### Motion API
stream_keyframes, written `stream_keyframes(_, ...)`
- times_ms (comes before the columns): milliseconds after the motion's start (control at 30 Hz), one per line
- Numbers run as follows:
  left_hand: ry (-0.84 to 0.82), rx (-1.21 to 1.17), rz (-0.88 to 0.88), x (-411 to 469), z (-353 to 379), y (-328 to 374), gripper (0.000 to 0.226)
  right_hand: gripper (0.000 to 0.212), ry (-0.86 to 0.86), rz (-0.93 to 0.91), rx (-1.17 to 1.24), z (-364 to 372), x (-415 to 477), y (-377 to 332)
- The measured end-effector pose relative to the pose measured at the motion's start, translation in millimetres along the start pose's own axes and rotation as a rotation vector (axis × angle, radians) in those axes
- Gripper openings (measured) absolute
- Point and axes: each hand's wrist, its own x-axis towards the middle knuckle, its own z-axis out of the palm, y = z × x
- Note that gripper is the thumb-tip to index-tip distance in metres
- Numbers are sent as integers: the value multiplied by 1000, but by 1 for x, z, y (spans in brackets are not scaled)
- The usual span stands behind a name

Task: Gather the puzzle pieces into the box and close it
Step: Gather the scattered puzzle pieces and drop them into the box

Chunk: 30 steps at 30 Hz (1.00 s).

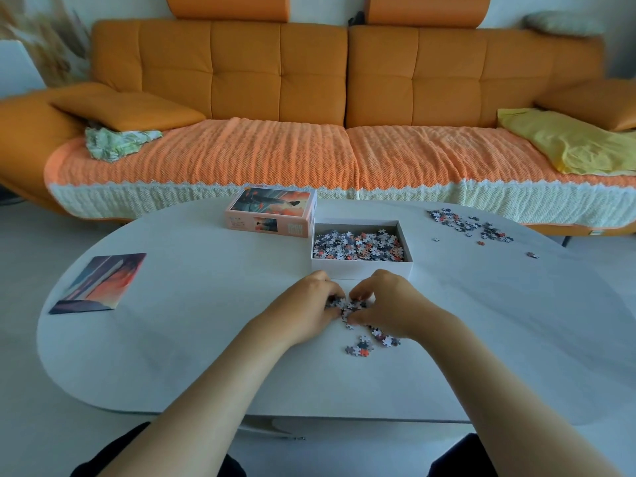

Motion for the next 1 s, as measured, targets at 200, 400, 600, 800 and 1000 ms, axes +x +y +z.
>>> stream_keyframes(200,47,-81,-16,4,-4,-2,19,18,18,-24,21,-1,5,0)
stream_keyframes(400,57,-189,-57,13,-16,-2,13,8,34,-36,52,-14,9,0)
stream_keyframes(600,310,-243,7,38,-31,-2,12,7,353,-127,100,-35,25,5)
stream_keyframes(800,450,-121,-13,66,-22,-7,19,16,538,-158,69,-32,54,16)
stream_keyframes(1000,421,121,71,73,-7,-13,27,28,395,-130,-95,-24,63,28)
